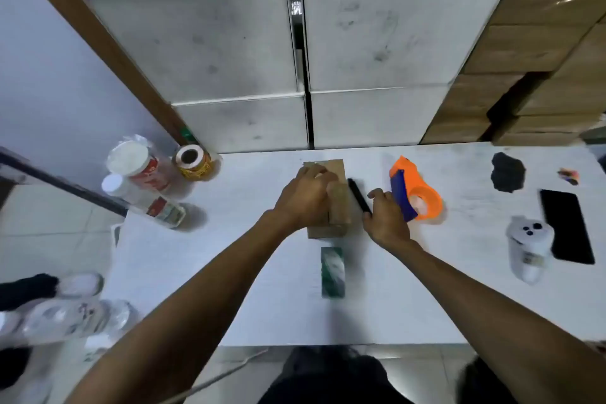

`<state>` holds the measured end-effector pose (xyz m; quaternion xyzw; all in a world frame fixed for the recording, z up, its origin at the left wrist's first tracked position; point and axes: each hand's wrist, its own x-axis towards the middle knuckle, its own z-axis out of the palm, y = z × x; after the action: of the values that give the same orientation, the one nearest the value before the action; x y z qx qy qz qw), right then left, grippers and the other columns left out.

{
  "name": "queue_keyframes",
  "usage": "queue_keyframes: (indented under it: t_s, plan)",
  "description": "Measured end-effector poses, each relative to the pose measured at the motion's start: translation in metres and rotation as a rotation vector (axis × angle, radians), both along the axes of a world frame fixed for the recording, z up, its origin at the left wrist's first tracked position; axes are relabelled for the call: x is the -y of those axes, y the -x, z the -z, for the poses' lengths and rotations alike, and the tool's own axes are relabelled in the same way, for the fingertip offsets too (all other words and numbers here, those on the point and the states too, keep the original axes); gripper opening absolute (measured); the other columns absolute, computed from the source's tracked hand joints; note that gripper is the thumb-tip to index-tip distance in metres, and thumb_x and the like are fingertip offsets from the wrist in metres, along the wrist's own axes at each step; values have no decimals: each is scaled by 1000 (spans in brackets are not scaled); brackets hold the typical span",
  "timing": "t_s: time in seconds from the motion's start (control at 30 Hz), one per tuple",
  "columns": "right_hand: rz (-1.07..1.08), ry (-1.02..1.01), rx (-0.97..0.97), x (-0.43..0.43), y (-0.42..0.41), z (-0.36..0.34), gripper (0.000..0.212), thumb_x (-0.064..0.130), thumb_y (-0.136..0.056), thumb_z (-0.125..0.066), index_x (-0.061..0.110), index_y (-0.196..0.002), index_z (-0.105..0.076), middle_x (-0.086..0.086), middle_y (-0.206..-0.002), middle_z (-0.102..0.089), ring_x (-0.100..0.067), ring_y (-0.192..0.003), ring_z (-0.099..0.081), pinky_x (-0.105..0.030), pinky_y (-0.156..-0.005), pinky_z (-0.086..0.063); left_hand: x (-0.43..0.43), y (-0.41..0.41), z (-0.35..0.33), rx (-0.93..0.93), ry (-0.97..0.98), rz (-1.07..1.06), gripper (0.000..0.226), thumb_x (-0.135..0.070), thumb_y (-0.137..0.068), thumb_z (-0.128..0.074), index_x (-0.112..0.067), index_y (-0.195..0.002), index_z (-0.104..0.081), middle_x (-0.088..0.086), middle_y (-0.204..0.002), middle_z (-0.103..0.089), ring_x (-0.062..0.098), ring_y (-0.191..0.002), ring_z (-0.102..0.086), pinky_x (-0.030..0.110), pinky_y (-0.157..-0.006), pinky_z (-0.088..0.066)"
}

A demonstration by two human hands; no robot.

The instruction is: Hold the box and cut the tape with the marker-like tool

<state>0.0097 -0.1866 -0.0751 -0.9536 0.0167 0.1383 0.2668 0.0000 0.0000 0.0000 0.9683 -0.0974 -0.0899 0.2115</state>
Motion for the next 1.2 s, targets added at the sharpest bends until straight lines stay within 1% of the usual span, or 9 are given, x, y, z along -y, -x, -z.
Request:
queue_keyframes:
  t_s: [0.13,0.27,0.4,0.63,0.73,0.87,1.0,1.1,1.2]
  plan:
    - [12,67,-37,-3,-7,5,41,8,-88,-59,4,-127,-48,-19,-126,-51,-40,-113,-55,-45,-78,-49,-3,6,15,17,-105,31,39,-13,-87,-61,-8,-125,-60,14,-136,-54,38,-120,-48,37,-77,-47]
    - [-44,123,-46,-7,-11,20,39,11,-89,-61,-1,-123,-47,-23,-124,-51,-43,-111,-54,-47,-83,-49,-5,5,24,68,-75,16,33,-17,-89,-61,-8,-121,-62,11,-134,-56,37,-120,-48,41,-80,-52]
    - [-67,173,-42,-8,-8,34,34,15,-92,-59,-4,-118,-47,-24,-121,-51,-41,-107,-53,-43,-79,-45,-4,4,28,42,-29,-12,35,-22,-91,-62,-14,-125,-61,5,-137,-53,31,-126,-42,39,-77,-51]
    - [-6,202,-43,-13,-18,46,21,0,-94,-47,-9,-114,-49,-28,-120,-53,-43,-105,-57,-40,-72,-42,-11,14,41,119,44,-35,35,-27,-92,-64,-16,-125,-60,4,-137,-54,29,-128,-43,42,-70,-58]
    - [57,26,-40,-12,-19,45,24,6,-97,-45,-9,-115,-49,-27,-119,-50,-42,-99,-57,-34,-69,-38,-10,15,43,121,67,-56,36,-28,-92,-63,-17,-126,-60,2,-137,-53,27,-129,-42,44,-67,-59]
    - [193,-300,-95,-9,-16,39,20,10,-99,-40,-5,-105,-53,-20,-100,-60,-31,-83,-59,-27,-56,-37,-10,15,40,95,77,-79,38,-26,-92,-63,-18,-129,-59,2,-140,-51,25,-130,-41,44,-72,-58]
    - [349,-690,-235,-15,-3,15,18,9,-100,-42,3,-117,-47,-8,-97,-64,-14,-69,-56,-24,-63,-44,-7,14,36,42,47,-68,38,-24,-91,-62,-15,-128,-59,5,-143,-49,28,-132,-41,44,-79,-56]
    - [361,-868,-256,-18,4,-7,12,6,-98,-41,12,-104,-49,-1,-73,-48,-11,-58,-42,-25,-54,-34,-7,14,26,14,39,-64,37,-20,-88,-63,-13,-124,-60,7,-143,-47,31,-130,-42,47,-77,-55]
    - [435,-1025,-237,-18,2,-25,27,16,-102,-34,17,-93,-60,3,-59,-35,-10,-50,-30,-26,-50,-23,-15,22,22,-1,42,-102,44,-22,-85,-70,-18,-128,-58,5,-147,-44,30,-130,-41,49,-80,-55]
